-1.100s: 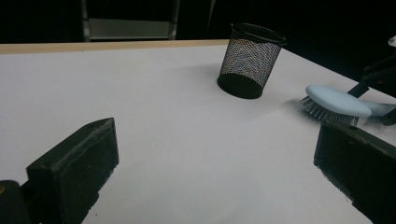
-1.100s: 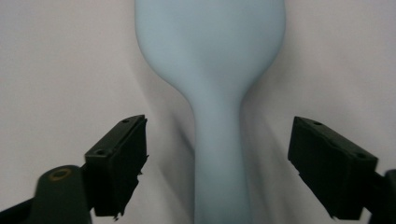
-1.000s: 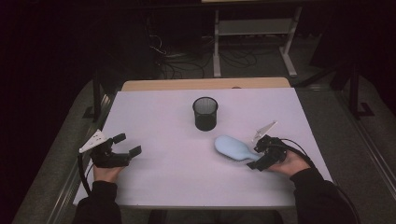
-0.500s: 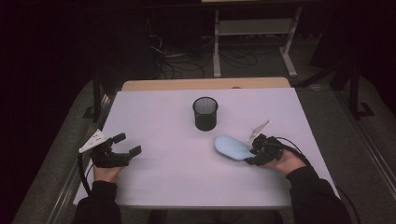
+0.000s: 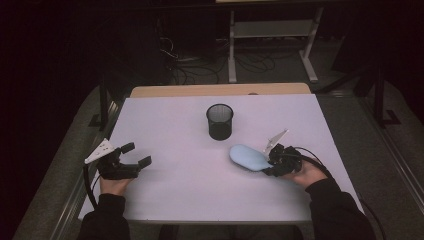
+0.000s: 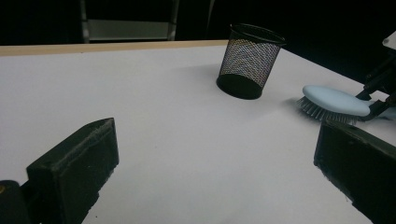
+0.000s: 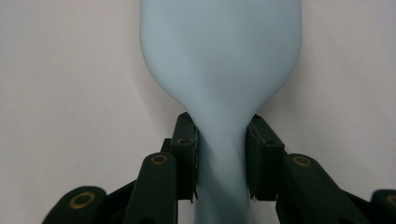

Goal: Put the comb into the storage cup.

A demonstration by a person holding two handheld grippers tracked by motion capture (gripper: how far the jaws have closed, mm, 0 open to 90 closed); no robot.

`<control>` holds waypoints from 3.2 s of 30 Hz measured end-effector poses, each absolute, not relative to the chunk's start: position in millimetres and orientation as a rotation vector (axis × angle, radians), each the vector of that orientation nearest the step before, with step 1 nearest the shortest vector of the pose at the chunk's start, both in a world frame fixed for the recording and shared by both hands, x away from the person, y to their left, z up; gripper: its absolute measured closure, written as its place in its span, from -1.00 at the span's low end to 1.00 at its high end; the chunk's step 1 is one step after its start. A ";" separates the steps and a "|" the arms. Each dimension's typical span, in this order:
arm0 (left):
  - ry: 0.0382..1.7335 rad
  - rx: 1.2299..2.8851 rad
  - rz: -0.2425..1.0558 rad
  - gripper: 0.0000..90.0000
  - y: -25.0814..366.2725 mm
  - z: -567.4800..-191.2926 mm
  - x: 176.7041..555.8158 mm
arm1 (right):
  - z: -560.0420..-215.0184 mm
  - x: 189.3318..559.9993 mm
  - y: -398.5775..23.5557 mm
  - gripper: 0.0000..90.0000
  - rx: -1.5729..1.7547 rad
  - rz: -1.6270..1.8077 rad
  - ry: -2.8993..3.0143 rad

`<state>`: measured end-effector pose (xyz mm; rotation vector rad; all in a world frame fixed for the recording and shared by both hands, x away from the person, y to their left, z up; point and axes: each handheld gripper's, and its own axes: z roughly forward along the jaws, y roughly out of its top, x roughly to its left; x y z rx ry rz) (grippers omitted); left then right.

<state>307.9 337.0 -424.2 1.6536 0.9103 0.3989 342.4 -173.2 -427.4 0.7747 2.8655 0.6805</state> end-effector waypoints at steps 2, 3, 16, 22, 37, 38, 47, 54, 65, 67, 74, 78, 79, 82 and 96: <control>0.909 1.653 0.398 -1.00 336.9 -424.2 307.9 | -427.1 342.4 -174.0 0.50 0.776 0.689 2.865; 0.909 1.653 0.398 -1.00 336.9 -424.1 307.9 | -426.8 342.3 -174.4 0.50 0.780 0.691 2.863; 0.905 1.657 0.395 -1.00 336.6 -424.3 308.1 | -420.5 339.3 -178.0 0.51 0.781 0.725 2.824; 0.906 1.658 0.394 -1.00 336.6 -424.4 308.2 | -417.4 338.8 -180.0 0.51 0.789 0.744 2.814; 0.914 1.659 0.388 -1.00 336.7 -425.1 307.8 | -400.9 336.1 -175.3 0.51 0.724 0.770 2.802; 0.915 1.659 0.388 -1.00 336.8 -425.1 307.7 | -400.4 336.1 -175.4 0.51 0.727 0.771 2.801; 0.913 1.653 0.381 -1.00 337.2 -425.1 307.7 | -386.1 338.3 -175.2 0.51 0.711 0.809 2.766; 0.908 1.643 0.380 -1.00 337.4 -423.6 306.4 | -372.0 340.6 -171.1 0.51 0.687 0.829 2.749; 0.889 1.638 0.365 -1.00 331.9 -418.2 303.8 | -356.1 342.2 -166.7 0.51 0.657 0.864 2.721; 0.880 1.636 0.364 -1.00 329.9 -416.5 303.2 | -352.2 343.4 -165.2 0.51 0.644 0.869 2.713; 0.862 1.626 0.358 -1.00 327.7 -412.0 301.7 | -341.9 346.1 -155.4 0.51 0.607 0.883 2.709; 0.843 1.616 0.354 -1.00 327.3 -408.2 299.6 | -336.6 347.2 -149.2 0.51 0.582 0.889 2.703; 0.840 1.612 0.352 -1.00 326.7 -407.2 299.1 | -335.4 347.7 -148.1 0.51 0.579 0.894 2.699; 0.826 1.610 0.351 -1.00 325.3 -404.6 298.4 | -331.7 348.9 -145.5 0.51 0.571 0.904 2.694; 0.823 1.580 0.320 -1.00 319.0 -393.2 302.4 | -318.5 352.9 -134.7 0.51 0.540 0.933 2.661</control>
